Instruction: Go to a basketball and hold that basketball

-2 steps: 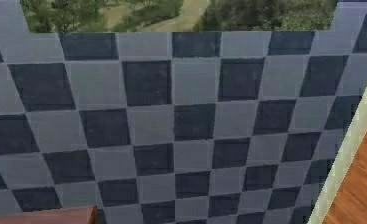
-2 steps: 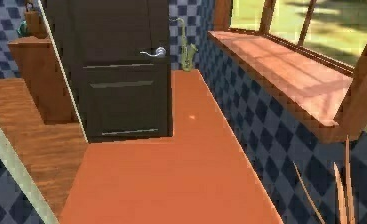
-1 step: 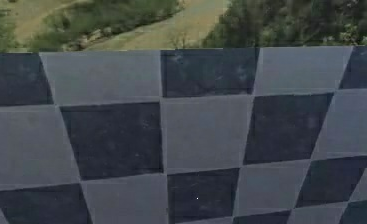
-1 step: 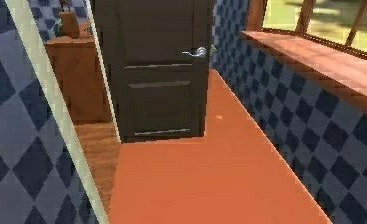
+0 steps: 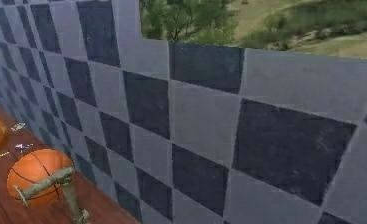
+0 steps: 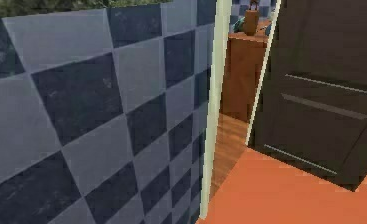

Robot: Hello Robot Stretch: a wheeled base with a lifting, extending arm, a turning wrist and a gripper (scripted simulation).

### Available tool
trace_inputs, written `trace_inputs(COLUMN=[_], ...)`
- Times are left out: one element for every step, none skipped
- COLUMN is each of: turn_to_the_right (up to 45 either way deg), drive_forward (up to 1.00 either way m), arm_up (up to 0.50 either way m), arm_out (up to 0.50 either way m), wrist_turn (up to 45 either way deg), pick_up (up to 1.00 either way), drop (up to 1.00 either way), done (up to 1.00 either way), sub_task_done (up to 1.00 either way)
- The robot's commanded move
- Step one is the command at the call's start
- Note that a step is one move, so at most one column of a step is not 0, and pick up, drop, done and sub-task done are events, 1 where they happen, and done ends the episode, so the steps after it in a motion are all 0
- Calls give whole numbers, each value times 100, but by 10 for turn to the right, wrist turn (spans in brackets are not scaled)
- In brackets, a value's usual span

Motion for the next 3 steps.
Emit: trace_inputs(turn_to_the_right=[-450,-450,-360], drive_forward=[0,0,0], arm_up=[0,0,0], arm_out=[0,0,0], wrist_turn=[0,0,0], pick_up=[0,0,0], drop=[0,0,0], done=[0,0,0], sub_task_done=[0,0,0])
